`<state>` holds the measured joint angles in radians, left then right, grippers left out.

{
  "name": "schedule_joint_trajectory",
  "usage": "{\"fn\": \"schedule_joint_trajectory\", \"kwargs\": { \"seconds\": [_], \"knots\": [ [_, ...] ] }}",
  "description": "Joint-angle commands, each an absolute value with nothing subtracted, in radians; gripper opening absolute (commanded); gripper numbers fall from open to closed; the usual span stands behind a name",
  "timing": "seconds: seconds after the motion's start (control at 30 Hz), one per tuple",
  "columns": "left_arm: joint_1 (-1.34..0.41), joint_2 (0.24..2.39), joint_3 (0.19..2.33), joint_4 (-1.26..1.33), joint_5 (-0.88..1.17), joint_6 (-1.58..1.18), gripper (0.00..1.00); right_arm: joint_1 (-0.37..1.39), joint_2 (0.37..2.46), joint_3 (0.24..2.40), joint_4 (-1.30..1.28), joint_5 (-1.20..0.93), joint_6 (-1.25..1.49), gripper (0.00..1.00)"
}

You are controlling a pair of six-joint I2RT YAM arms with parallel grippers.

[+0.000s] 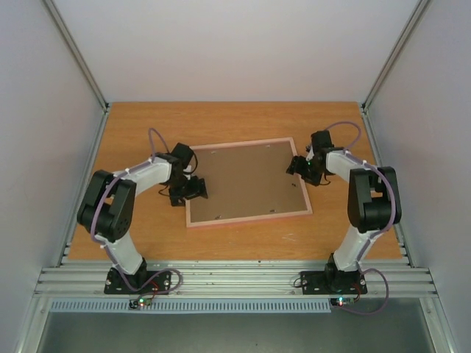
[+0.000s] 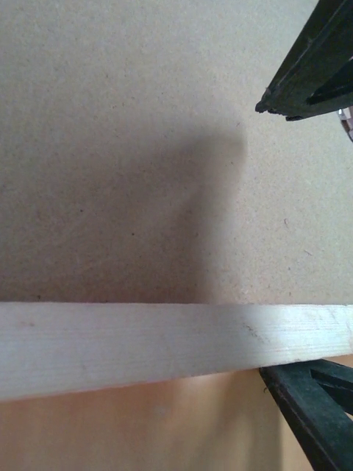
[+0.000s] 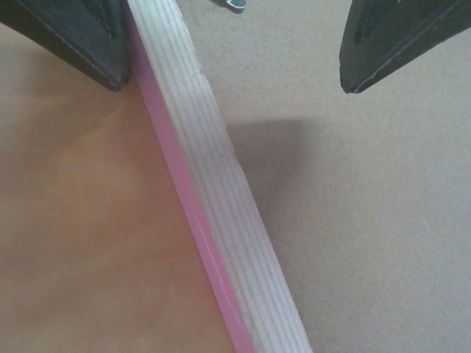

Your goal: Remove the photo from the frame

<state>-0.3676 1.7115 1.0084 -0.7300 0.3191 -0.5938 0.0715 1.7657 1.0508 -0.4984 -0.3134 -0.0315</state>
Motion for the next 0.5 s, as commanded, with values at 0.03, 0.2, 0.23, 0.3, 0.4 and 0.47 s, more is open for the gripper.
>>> {"fn": "schedule_joint_trajectory", "kwargs": {
  "seconds": [0.03, 0.2, 0.23, 0.3, 0.4, 0.47],
  "knots": [
    [-0.374, 1.849, 1.186, -0.639, 0.319, -0.549, 0.86, 0.099, 1.889, 1.213, -0.482, -0.376, -0.059, 0.78],
    [-0.352, 1.929, 1.289, -0.664, 0.29, -0.541, 0.86, 0.099, 1.972, 1.324, -0.501, -0.329, -0.096, 0.79],
    [-0.349, 1.934, 1.3, -0.67, 0.285, -0.538, 0.86, 0.098, 1.983, 1.344, -0.511, -0.321, -0.11, 0.8],
    [-0.348, 1.933, 1.314, -0.683, 0.271, -0.529, 0.87, 0.098, 1.999, 1.379, -0.533, -0.303, -0.129, 0.81],
    [-0.344, 1.914, 1.305, -0.704, 0.245, -0.515, 0.87, 0.096, 1.972, 1.386, -0.546, -0.275, -0.154, 0.82],
    [-0.342, 1.888, 1.284, -0.712, 0.227, -0.505, 0.87, 0.098, 1.941, 1.377, -0.56, -0.259, -0.174, 0.83]
  ]
}}
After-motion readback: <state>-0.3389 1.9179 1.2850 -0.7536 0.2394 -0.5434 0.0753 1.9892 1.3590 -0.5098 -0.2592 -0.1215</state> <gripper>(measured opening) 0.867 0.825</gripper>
